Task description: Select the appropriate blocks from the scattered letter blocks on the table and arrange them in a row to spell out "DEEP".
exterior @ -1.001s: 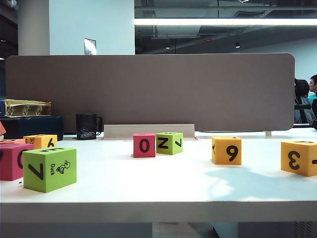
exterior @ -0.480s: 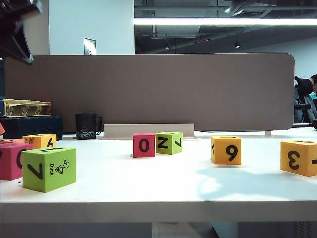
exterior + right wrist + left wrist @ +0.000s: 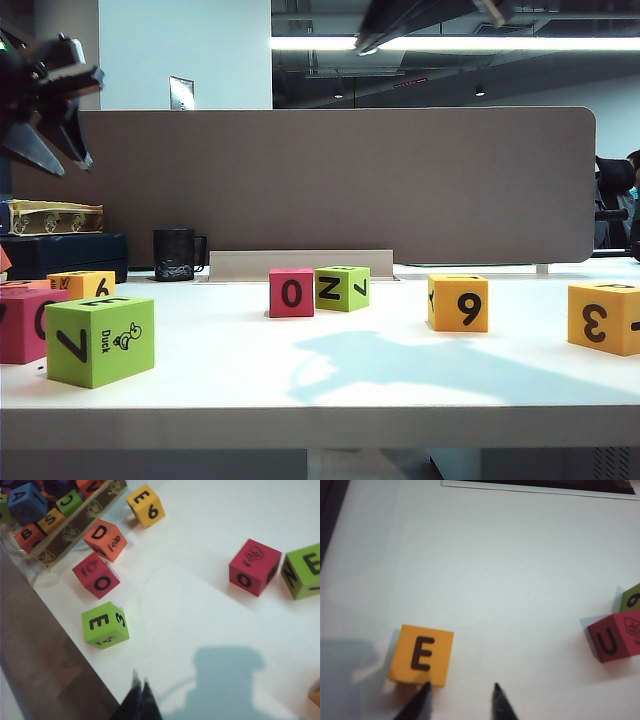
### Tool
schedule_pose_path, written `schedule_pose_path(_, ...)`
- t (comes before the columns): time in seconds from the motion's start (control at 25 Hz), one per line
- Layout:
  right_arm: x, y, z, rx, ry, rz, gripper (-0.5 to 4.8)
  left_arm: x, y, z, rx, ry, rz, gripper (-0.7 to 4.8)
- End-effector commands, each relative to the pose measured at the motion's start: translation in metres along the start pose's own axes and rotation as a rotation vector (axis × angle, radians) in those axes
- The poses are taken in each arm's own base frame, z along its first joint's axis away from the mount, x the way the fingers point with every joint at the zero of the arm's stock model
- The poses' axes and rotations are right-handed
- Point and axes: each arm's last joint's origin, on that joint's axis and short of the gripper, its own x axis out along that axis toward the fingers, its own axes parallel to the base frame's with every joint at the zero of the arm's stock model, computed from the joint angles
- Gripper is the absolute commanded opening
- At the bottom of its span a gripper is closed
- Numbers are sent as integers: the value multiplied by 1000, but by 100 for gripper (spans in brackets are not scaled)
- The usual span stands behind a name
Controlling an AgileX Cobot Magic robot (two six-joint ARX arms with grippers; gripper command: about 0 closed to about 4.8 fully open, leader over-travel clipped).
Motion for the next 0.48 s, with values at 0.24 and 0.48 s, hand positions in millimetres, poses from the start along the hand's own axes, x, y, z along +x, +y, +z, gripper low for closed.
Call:
schedule_pose_path(0.24, 16, 21, 19, -52, -19, 61, -2, 44, 11, 25, 87, 21, 16, 375)
schedule_pose_path(0.48, 12, 22, 23, -56, -30, 38, -2, 72, 20, 17, 170, 89, 83, 378)
